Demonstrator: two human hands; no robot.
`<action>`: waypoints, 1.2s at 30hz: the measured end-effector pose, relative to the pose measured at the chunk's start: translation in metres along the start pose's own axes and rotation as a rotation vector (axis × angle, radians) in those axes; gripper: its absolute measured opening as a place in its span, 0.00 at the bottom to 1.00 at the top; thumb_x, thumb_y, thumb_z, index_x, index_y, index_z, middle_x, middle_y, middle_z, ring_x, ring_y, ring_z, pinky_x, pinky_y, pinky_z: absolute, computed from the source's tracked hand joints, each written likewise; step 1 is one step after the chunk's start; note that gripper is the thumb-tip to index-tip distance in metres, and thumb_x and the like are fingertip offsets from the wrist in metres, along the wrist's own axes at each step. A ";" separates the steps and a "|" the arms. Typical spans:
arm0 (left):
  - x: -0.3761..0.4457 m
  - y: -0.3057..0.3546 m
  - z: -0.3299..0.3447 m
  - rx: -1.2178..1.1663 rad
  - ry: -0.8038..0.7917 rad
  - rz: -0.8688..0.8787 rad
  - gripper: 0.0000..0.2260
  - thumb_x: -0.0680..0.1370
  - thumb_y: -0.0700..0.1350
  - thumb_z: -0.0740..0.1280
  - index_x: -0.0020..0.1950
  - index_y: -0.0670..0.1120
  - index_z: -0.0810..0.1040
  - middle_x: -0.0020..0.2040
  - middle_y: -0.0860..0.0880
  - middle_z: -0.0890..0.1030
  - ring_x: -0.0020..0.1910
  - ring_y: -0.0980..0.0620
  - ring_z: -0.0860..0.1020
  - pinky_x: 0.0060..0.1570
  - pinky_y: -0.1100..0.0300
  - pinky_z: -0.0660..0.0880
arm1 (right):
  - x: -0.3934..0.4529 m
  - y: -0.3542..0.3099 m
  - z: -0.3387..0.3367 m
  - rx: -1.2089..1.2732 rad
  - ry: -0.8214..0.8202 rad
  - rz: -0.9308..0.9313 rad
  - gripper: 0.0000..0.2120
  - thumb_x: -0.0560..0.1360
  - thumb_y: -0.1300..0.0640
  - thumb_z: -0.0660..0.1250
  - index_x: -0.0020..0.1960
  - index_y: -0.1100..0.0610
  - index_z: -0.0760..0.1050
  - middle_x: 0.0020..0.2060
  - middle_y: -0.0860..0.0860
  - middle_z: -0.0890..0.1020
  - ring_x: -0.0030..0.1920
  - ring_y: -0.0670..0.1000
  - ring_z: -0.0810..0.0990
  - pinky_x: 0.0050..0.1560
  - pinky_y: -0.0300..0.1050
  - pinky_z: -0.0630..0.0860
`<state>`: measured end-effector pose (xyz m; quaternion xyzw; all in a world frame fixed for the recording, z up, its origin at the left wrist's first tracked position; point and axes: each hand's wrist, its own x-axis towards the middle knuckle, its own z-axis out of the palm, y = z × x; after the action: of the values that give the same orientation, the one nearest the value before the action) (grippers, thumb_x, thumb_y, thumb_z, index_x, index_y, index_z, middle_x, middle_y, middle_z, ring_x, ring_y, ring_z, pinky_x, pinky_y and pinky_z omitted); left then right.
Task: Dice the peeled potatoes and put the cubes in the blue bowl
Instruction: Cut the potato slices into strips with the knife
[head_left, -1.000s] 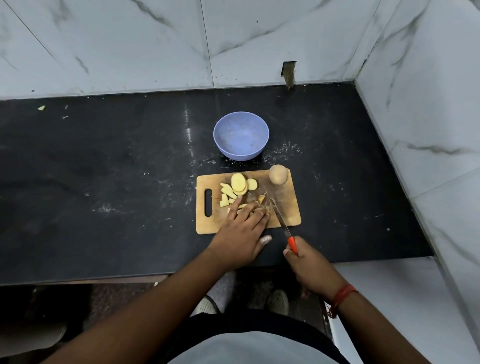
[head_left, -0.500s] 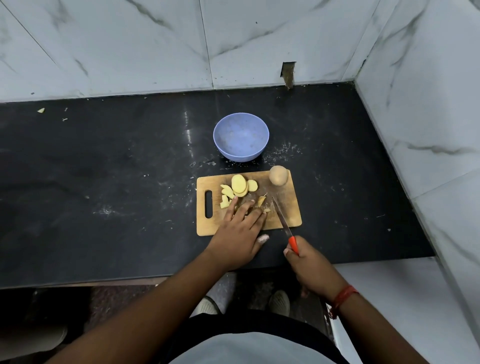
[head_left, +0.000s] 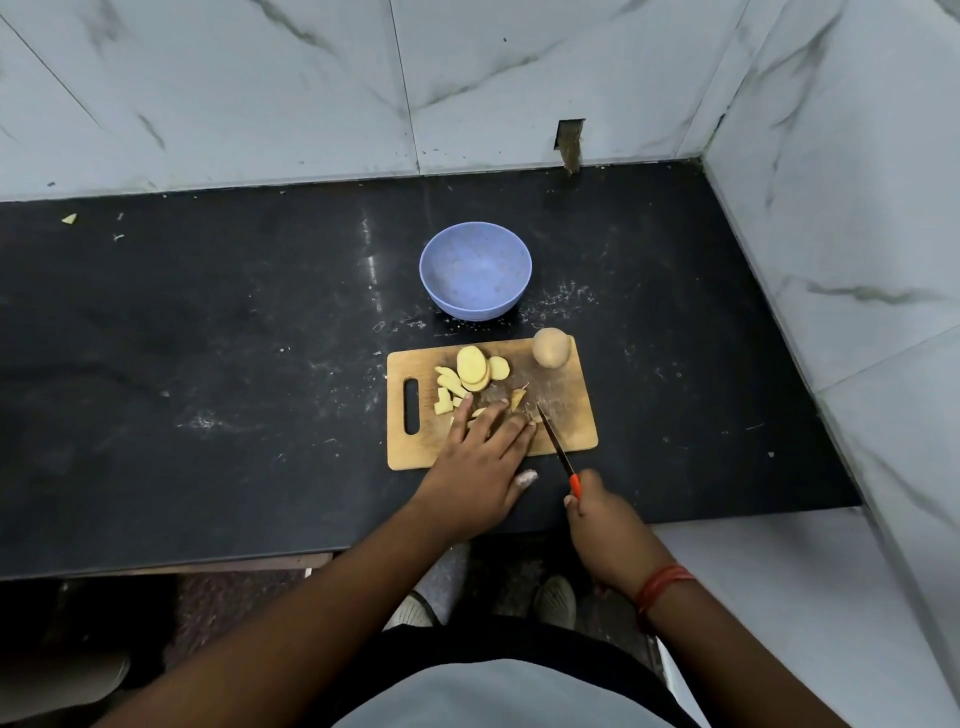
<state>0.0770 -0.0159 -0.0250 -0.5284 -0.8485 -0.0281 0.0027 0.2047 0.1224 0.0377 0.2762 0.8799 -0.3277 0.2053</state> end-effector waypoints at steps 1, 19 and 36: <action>0.000 0.001 0.000 0.001 0.004 0.005 0.28 0.83 0.60 0.53 0.78 0.44 0.66 0.74 0.47 0.69 0.76 0.42 0.62 0.76 0.34 0.51 | 0.001 0.000 0.001 -0.014 0.005 0.007 0.07 0.83 0.55 0.53 0.55 0.58 0.63 0.45 0.58 0.80 0.45 0.57 0.80 0.42 0.48 0.73; 0.004 0.001 0.006 -0.026 0.042 0.015 0.26 0.83 0.57 0.55 0.76 0.43 0.68 0.72 0.46 0.71 0.72 0.43 0.67 0.75 0.34 0.53 | 0.017 -0.002 0.007 -0.156 -0.076 0.091 0.09 0.80 0.63 0.55 0.60 0.60 0.62 0.44 0.58 0.79 0.48 0.57 0.81 0.42 0.46 0.69; 0.002 0.003 0.008 -0.042 0.064 -0.001 0.25 0.84 0.56 0.54 0.76 0.44 0.70 0.71 0.48 0.72 0.71 0.44 0.68 0.76 0.36 0.53 | -0.002 -0.002 0.007 -0.074 0.011 0.011 0.02 0.83 0.58 0.52 0.52 0.57 0.61 0.44 0.58 0.79 0.44 0.56 0.80 0.43 0.50 0.74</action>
<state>0.0793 -0.0125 -0.0328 -0.5267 -0.8475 -0.0630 0.0188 0.2066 0.1158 0.0351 0.2749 0.8911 -0.2923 0.2120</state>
